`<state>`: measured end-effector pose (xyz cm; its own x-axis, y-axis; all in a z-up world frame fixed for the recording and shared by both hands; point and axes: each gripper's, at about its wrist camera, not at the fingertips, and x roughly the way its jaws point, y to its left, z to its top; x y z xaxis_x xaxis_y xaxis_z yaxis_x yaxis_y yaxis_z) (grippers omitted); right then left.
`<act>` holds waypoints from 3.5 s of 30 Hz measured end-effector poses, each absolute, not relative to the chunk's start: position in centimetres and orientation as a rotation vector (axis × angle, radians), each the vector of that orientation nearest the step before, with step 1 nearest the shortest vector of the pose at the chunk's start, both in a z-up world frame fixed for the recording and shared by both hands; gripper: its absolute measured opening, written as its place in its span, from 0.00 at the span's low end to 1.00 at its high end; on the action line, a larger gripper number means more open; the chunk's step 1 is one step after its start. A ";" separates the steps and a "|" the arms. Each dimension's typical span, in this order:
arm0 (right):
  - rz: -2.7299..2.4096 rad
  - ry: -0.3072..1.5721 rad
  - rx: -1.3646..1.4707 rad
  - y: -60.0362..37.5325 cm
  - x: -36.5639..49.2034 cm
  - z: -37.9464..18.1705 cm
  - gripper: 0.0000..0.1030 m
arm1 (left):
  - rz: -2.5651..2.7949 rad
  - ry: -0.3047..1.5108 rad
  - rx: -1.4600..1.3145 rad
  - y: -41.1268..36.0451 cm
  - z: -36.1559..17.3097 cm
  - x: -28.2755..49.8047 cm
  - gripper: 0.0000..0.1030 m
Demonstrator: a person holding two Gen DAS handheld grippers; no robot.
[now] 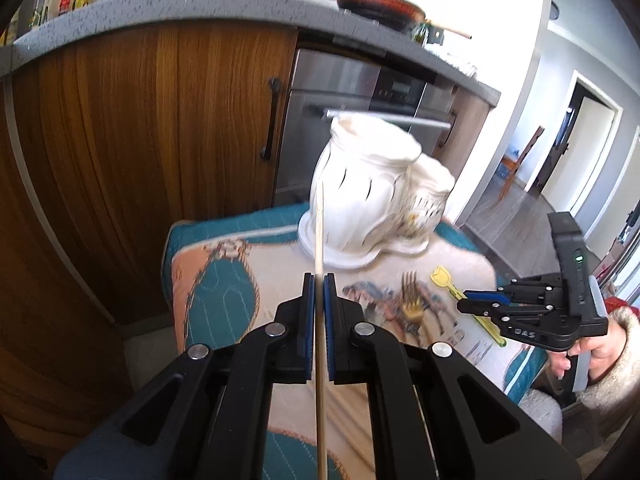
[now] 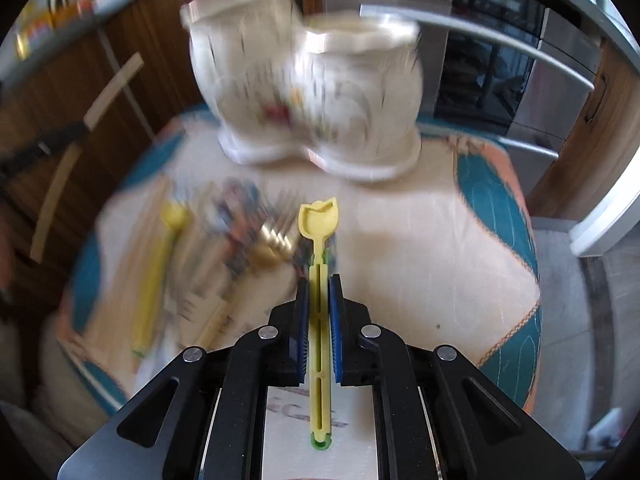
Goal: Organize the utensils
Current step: 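Lift and carry the chopstick and yellow utensil up over the ceramic holder with both tools, then drop the chopstick into the larger pot while the right tool drops the yellow utensil into the smaller pot, then withdraw both open tools back toward the utensils on the placemat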
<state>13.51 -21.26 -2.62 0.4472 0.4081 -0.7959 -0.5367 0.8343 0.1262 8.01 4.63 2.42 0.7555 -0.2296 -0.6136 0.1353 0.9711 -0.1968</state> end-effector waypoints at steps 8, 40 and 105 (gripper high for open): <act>0.616 0.575 0.117 -23.3 14.6 5.4 0.10 | -0.258 0.476 -0.175 3.5 8.3 10.7 0.04; 0.481 0.384 0.230 -21.4 21.6 1.6 0.10 | -0.157 0.328 -0.115 -0.1 7.8 18.2 0.04; 0.431 0.608 0.182 -23.9 10.7 -4.5 0.94 | 0.028 0.925 -0.051 2.8 -6.3 5.6 0.59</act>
<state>10.68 -23.89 -4.48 0.7353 0.4429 -0.5130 -0.3377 0.8957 0.2894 5.63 2.76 -6.34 0.6016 0.0028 -0.7988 -0.0463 0.9984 -0.0314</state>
